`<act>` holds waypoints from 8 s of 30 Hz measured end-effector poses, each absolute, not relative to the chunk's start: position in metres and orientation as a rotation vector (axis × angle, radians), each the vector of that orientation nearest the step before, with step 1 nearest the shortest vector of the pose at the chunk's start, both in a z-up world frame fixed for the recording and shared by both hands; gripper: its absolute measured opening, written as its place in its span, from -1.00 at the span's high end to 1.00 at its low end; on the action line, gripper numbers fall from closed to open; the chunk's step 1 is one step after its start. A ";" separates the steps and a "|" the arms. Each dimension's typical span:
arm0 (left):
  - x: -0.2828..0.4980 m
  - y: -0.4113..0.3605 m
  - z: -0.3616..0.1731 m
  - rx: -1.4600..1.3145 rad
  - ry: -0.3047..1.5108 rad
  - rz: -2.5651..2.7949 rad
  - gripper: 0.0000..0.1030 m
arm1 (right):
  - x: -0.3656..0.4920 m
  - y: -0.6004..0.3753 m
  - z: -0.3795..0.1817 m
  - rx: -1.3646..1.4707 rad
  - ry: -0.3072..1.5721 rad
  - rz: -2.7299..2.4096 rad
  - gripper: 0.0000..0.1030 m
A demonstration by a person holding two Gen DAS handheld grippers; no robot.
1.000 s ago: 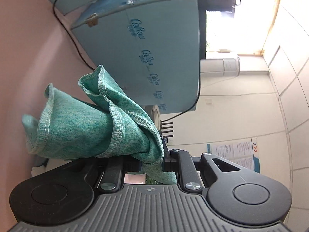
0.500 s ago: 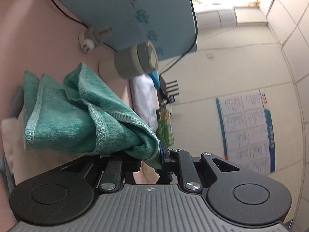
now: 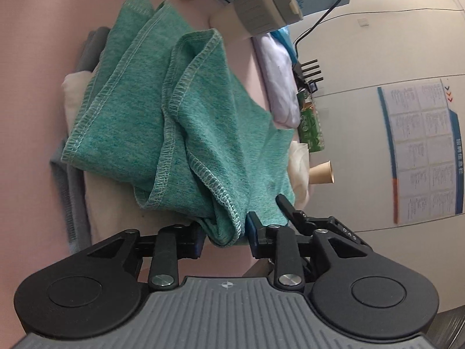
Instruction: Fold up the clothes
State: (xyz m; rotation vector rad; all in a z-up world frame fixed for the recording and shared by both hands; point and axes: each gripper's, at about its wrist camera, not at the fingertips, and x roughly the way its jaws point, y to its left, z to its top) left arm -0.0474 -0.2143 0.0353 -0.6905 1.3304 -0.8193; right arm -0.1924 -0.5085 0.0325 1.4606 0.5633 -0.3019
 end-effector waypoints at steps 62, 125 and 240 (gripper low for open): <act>0.025 -0.201 0.073 -0.176 0.926 -0.659 -0.57 | -0.115 -0.477 0.069 0.839 0.507 -0.498 -0.30; -0.057 -0.079 0.008 0.163 0.641 -0.493 -1.00 | -0.154 -0.245 0.003 0.258 0.542 -0.397 -1.00; -0.039 -0.064 0.009 0.145 0.654 -0.403 -1.00 | -0.128 -0.210 0.002 0.245 0.628 -0.660 -1.00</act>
